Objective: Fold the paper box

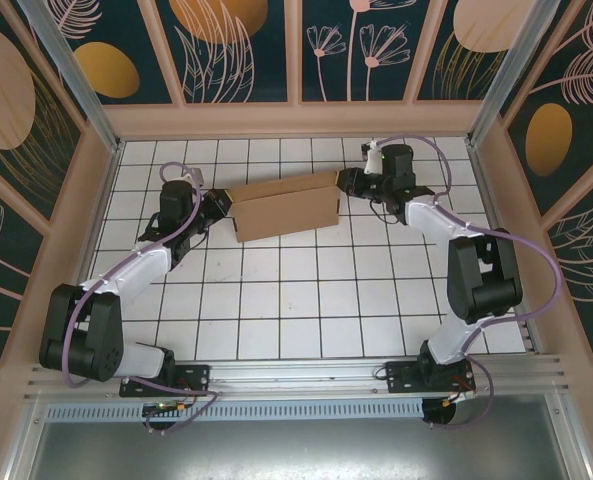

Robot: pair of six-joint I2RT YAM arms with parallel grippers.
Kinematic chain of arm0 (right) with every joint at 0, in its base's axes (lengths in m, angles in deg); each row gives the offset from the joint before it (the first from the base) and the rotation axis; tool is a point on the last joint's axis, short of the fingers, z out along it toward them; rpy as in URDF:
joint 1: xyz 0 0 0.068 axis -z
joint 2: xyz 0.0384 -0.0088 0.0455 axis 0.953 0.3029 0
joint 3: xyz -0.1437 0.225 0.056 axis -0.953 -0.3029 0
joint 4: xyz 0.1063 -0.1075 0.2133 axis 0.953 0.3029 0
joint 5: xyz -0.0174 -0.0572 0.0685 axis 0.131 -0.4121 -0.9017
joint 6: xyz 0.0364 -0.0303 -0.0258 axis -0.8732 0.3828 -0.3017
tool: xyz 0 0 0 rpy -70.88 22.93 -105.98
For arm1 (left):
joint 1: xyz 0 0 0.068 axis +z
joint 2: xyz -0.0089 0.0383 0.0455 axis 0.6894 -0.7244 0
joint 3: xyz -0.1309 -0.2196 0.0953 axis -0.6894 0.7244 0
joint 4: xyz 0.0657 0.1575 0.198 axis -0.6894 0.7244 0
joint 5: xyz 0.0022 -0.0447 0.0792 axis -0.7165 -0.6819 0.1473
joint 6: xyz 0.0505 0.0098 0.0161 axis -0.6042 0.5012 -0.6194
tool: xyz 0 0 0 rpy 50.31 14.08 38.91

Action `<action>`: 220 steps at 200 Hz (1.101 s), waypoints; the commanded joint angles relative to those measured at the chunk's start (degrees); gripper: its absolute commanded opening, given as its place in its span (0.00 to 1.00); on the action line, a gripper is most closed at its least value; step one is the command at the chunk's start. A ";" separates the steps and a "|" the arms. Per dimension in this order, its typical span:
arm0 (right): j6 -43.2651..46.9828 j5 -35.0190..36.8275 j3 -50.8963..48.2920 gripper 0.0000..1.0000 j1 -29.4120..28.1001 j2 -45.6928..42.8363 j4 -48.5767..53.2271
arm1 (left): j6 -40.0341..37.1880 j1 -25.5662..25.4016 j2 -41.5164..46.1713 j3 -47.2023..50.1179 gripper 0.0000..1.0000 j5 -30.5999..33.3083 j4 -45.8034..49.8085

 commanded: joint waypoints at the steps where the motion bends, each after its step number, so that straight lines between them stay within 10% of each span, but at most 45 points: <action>1: 0.01 4.09 -5.45 0.14 -0.35 1.46 8.33 | -1.63 0.16 -3.55 3.73 0.04 0.74 11.34; 130: -5.66 19.02 -31.59 0.14 -12.39 -29.02 -5.10 | 5.34 -5.98 11.10 17.16 0.02 1.22 13.56; 220: -5.76 20.50 -30.75 0.46 -12.58 -27.07 1.28 | -0.96 -6.92 11.73 12.27 0.43 7.49 18.46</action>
